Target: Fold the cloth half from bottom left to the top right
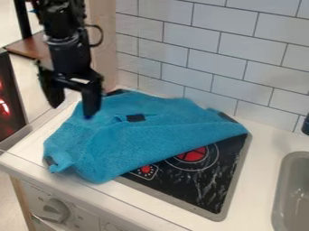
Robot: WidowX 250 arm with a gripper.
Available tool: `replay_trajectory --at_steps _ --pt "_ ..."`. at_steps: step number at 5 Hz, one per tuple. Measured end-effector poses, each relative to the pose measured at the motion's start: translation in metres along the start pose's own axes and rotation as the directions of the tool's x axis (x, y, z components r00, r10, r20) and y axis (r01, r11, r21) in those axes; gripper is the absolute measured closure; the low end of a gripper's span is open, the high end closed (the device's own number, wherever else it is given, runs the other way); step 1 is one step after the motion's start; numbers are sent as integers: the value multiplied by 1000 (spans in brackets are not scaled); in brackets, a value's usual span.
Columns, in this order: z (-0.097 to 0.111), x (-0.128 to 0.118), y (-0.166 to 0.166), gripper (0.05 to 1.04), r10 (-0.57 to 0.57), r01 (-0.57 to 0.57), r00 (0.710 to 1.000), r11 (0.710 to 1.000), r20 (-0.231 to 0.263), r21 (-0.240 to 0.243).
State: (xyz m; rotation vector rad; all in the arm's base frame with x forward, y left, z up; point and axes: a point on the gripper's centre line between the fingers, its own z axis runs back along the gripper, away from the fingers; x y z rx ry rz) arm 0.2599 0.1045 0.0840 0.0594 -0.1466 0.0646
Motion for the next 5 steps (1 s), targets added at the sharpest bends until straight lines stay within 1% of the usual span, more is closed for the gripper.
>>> replay_trajectory --at_steps 1,2,3,4,5 --pt "-5 -10 11 85 46 -45 999 998 -28 35" --pt "-19 -19 19 85 42 -40 997 998 -64 40" --pt "-32 -30 25 85 61 -54 993 996 -102 70" --pt "-44 -37 36 85 100 -88 985 992 -138 85" --pt "-50 -40 39 85 101 -87 983 992 -155 94"
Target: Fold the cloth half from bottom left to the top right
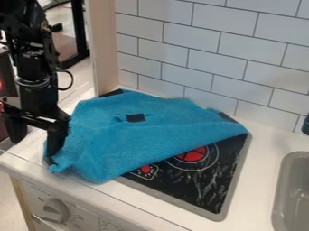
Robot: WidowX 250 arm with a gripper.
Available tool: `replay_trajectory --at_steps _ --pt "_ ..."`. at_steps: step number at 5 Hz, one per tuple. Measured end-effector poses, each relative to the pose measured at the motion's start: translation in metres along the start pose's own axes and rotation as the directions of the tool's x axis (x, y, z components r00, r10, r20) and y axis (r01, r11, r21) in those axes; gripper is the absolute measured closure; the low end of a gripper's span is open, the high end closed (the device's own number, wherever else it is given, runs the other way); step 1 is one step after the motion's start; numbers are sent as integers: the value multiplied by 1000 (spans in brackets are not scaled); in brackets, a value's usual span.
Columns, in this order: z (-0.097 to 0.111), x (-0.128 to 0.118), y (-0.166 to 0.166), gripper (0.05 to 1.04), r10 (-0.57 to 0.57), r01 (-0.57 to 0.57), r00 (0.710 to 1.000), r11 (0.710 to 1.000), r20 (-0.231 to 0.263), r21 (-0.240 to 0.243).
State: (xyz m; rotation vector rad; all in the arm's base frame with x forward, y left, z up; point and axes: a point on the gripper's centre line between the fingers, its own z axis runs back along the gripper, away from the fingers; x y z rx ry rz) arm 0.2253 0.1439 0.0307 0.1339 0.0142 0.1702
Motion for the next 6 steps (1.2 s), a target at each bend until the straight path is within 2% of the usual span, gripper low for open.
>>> replay_trajectory --at_steps 1,2,3,4,6 --pt "-14 -2 -2 85 -12 12 999 1000 -33 -12" --pt "-18 0 0 140 -8 8 1000 1000 -13 -25" --pt "-22 0 -4 385 -4 4 1000 999 2 -47" --pt "-24 -1 -5 576 -11 12 1000 999 12 -41" --pt "-21 -2 -6 901 -7 8 999 999 32 -39"
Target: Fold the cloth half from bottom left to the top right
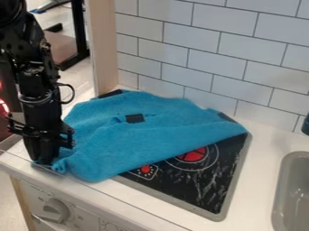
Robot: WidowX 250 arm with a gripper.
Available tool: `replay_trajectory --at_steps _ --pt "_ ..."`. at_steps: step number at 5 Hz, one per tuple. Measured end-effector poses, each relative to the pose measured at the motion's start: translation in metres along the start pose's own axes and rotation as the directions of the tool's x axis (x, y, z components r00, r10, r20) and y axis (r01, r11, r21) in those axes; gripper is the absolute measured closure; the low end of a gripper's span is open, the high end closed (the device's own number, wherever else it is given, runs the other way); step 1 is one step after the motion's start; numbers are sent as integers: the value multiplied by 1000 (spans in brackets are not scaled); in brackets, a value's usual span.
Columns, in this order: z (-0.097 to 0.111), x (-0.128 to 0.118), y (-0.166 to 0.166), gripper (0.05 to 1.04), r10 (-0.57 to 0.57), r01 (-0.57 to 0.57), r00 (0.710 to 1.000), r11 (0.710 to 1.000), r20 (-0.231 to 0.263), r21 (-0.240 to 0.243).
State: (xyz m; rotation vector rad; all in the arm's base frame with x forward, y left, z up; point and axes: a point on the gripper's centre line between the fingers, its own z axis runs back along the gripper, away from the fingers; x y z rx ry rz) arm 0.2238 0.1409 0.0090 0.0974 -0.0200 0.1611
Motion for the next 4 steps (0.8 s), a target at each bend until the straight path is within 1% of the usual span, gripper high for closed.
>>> replay_trajectory --at_steps 1,2,3,4 --pt "2 -1 -3 1014 -7 7 1000 1000 9 -17" --pt "15 -1 -7 1035 -17 18 999 999 31 -44" --pt "26 -1 -13 1035 -6 10 999 997 45 -76" --pt "41 2 -24 1035 -2 11 997 993 76 -118"
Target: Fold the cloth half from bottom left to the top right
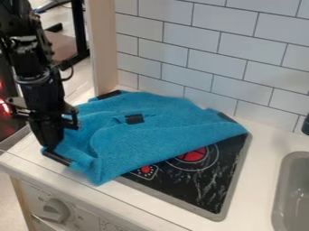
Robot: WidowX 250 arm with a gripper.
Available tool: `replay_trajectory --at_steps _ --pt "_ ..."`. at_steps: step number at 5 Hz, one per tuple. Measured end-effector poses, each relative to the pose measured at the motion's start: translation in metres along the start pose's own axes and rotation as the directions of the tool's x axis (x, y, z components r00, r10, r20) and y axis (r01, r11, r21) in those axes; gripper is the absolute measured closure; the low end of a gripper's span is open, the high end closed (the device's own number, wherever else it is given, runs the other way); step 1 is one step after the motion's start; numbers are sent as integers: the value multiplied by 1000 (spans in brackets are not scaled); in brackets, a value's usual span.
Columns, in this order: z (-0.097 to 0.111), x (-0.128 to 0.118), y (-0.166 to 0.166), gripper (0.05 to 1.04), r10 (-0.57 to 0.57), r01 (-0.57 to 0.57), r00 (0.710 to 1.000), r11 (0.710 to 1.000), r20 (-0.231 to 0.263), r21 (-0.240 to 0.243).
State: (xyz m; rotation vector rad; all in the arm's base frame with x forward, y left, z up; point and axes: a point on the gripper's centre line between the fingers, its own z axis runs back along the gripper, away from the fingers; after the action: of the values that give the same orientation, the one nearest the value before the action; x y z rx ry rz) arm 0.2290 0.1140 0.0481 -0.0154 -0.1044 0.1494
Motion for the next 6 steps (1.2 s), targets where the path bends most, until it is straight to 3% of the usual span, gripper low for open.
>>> replay_trajectory --at_steps 1,2,3,4,6 --pt "11 8 -11 1035 16 -16 1000 999 4 -45" --pt "30 28 -31 1035 47 -43 998 994 45 -99" --pt "46 48 -37 1035 80 -69 993 990 84 -120" --pt "46 65 -56 1035 79 -67 994 988 82 -140" --pt "21 102 -98 1035 18 -9 998 986 56 -165"
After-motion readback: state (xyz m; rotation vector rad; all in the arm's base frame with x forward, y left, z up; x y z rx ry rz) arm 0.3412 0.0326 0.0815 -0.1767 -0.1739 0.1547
